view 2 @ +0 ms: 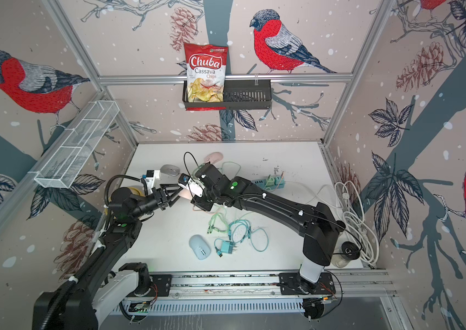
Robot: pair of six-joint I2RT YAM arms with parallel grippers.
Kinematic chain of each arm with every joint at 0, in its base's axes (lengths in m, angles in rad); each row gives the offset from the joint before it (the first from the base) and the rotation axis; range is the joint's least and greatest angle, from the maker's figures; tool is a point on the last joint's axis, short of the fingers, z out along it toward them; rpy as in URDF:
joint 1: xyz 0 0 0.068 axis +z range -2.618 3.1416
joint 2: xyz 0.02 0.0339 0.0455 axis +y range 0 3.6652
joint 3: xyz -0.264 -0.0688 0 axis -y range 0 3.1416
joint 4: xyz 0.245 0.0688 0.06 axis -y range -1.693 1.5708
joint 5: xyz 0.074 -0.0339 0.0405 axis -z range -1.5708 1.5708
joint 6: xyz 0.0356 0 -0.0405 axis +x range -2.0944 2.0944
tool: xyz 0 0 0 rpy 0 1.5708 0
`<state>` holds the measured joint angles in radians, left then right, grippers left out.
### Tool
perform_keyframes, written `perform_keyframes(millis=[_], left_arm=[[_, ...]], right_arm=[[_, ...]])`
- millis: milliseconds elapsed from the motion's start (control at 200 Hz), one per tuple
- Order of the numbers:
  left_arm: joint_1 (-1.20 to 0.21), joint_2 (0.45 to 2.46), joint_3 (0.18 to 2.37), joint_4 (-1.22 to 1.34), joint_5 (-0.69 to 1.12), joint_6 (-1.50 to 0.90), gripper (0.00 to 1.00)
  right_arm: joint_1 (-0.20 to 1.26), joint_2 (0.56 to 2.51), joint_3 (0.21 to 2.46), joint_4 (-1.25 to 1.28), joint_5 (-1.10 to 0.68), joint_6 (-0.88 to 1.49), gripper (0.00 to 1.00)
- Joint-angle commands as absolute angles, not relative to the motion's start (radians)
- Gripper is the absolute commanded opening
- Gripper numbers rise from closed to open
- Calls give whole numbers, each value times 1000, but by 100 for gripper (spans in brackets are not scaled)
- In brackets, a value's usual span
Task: Unplug the wireless mouse
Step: Pick up the mouse from the center of the board, then remove the power cord from the mouse.
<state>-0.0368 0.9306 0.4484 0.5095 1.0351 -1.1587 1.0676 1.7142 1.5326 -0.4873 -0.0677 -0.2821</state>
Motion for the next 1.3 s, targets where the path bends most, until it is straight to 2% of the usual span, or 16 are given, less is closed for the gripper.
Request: perform_keyframes(millis=[0,40,210,250,285,325,415,465,555,631,711,816,936,1296], left_arm=[[-82,938,491,402,1043,-1032,65],[-109,954,498,390,1037,-1018,62],[-170,1016,505,397,1034,-996,35],[-170,1025,505,398,1034,-991,21],[-170,1030,510,386,1030,-980,0],[-170,1034,515,368,1025,-969,0],[-166,1024,521,356,1012,-961,0],[-152,1019,532,329,1012,-942,0],[-87,1017,545,281,1046,-909,0],[-11,1016,534,309,1104,-926,0],[45,1027,504,450,1178,-1031,0],[49,1052,472,673,1211,-1188,0],[48,1055,468,754,1208,-1251,0],[43,1011,445,806,1219,-1324,0]], right_arm=[[1077,1725,1547,-486,-75,-279,45],[1080,1730,1551,-487,-73,-280,45],[1088,1737,1568,-498,-69,-285,45],[1090,1736,1568,-498,-67,-286,45],[1089,1735,1567,-497,-63,-286,45],[1089,1735,1564,-497,-52,-285,50],[1088,1720,1541,-482,-4,-277,81],[1082,1700,1521,-472,10,-269,86],[1051,1631,1453,-438,-13,-243,87],[1007,1548,1365,-388,-88,-204,87],[938,1457,1266,-321,-247,-135,84],[869,1370,1133,-180,-426,-28,72],[864,1354,1103,-153,-422,-7,59],[916,1545,1291,-264,-430,-98,49]])
